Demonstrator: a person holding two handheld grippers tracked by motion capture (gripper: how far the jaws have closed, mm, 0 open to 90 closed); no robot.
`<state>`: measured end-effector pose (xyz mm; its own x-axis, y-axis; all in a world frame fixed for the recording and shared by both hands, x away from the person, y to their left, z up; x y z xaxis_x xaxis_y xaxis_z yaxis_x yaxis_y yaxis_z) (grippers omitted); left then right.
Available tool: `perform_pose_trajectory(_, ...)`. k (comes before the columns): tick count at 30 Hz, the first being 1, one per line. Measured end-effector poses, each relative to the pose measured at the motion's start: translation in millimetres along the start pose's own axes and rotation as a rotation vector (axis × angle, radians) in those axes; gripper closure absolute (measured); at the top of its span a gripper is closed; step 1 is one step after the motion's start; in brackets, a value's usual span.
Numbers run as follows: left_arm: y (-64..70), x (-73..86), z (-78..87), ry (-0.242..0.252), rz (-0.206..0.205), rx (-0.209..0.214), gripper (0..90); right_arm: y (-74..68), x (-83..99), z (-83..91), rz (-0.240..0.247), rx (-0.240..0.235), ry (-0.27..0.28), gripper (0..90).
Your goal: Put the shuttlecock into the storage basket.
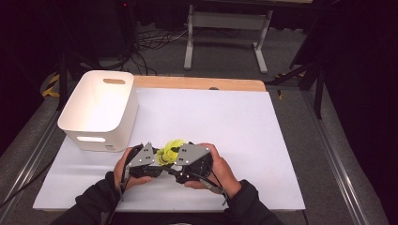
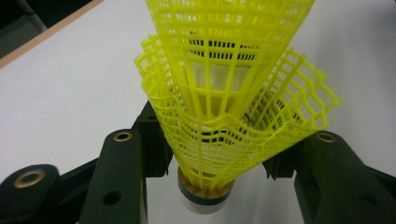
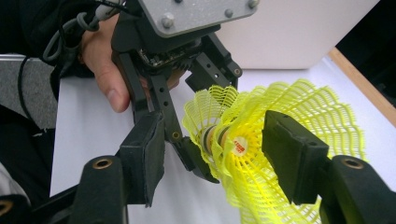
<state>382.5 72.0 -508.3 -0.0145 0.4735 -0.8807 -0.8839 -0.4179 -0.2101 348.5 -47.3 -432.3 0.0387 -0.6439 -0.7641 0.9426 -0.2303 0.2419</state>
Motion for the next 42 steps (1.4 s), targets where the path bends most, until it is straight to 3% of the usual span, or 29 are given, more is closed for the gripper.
perform_pose_trajectory(6,0.0,-1.5,1.7,0.022,0.008,0.000,52.3,2.1,-2.5,5.0,0.010,0.035,0.008,37.0)
perform_pose_trajectory(23,-0.1,-2.0,3.6,0.030,0.005,0.003,52.2,1.3,-7.1,13.5,0.020,0.059,0.044,26.5)
perform_pose_trajectory(27,-0.3,-1.5,4.0,0.025,0.001,0.000,52.2,2.5,-7.5,16.5,0.030,0.102,0.046,21.8)
perform_pose_trajectory(30,-0.1,-1.2,4.4,0.027,0.008,0.003,52.2,3.2,-8.8,21.3,0.028,0.115,0.072,21.1)
perform_pose_trajectory(42,1.0,0.8,6.7,0.027,0.010,0.005,52.2,5.1,-2.9,29.8,0.037,0.149,0.071,20.7)
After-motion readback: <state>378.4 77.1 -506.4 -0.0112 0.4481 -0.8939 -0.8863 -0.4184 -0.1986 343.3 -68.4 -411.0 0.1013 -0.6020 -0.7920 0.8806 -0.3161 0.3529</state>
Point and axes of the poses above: each handheld gripper's, and its own axes: z roughly backward along the jaws, x roughly out of its underside, y roughly to its right, the point moved 6 cm from there along -z, roughly forward along the jaws, and after that the axes turned 5 degrees about -x, right-handed, at the moved point
